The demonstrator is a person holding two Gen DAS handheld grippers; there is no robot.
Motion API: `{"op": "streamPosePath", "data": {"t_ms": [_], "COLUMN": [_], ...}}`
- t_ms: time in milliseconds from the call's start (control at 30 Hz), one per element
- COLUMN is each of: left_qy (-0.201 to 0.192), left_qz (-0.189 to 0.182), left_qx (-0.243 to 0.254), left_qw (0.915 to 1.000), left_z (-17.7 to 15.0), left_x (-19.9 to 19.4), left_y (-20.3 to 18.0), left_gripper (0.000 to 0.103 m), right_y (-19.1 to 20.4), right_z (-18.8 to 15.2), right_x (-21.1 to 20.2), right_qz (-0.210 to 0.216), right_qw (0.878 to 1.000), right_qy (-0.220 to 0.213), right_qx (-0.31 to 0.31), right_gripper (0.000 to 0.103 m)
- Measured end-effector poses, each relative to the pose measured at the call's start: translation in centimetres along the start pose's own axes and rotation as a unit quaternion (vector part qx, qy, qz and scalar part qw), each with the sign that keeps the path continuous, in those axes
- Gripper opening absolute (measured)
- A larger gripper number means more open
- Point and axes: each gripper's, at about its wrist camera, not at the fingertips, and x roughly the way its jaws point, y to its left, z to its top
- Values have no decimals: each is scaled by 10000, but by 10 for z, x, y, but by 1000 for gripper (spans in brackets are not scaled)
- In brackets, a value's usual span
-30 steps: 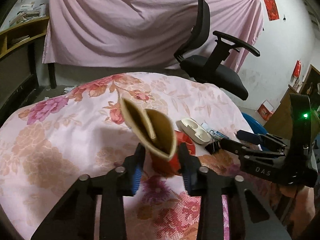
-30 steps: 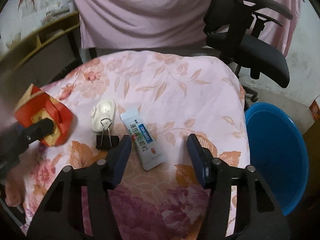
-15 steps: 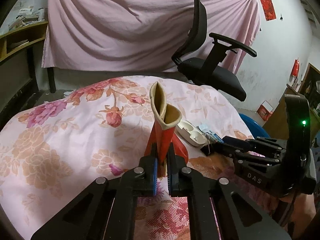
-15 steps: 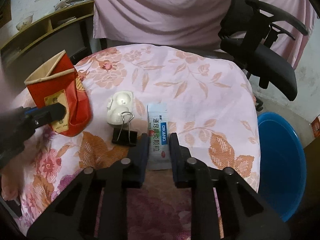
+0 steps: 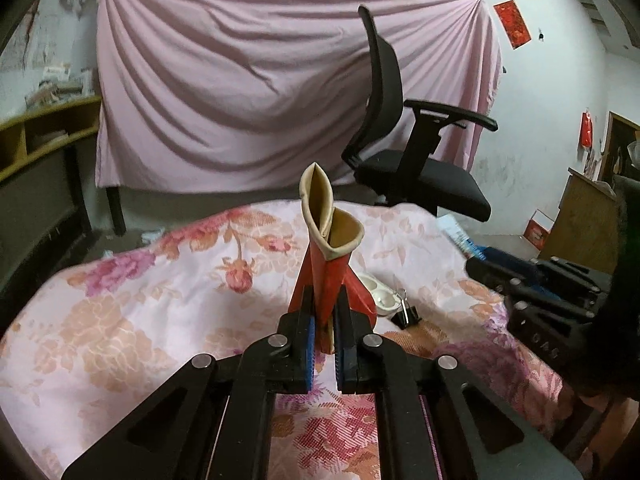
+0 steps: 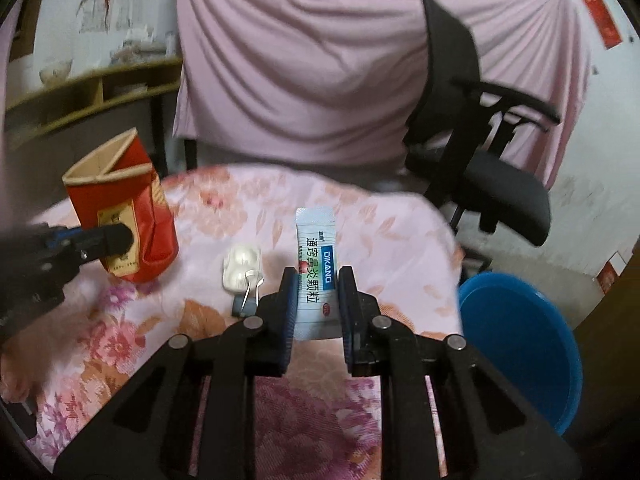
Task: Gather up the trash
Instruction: 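Lift the red cup and sachet and carry both over the blue bucket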
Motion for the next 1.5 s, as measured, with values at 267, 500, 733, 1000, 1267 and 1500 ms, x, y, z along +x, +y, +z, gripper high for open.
{"op": "streamPosePath", "data": {"t_ms": [267, 500, 733, 1000, 1267, 1500], "left_qy": [-600, -1064, -1396, -1498, -1091, -434], "left_qz": [-130, -340, -567, -1000, -1341, -1555], "left_qx": [-173, -87, 484, 876, 1052, 1037], "left_qw": [9980, 9937, 9874, 9797, 9793, 9814], "left_z": [4, 25, 39, 54, 59, 55], "left_x": [-22, -31, -27, -4, 32, 61], "left_y": [-12, -44, -100, -165, -219, -240], "left_gripper": [5, 5, 5, 5, 5, 5], "right_y": [-20, -39, -83, -128, -171, -200], "right_z": [2, 0, -5, -24, -42, -52], "right_x": [-34, -63, -97, -126, -135, -122], "right_qz": [18, -229, -638, -1221, -1543, -1661], "right_qw": [9948, 9850, 9685, 9558, 9448, 9405], "right_qy": [-891, -1542, -2063, -2153, -2004, -1564], "right_qx": [486, 743, 1235, 1584, 2083, 2517], "right_gripper": [40, 40, 40, 40, 41, 41]}}
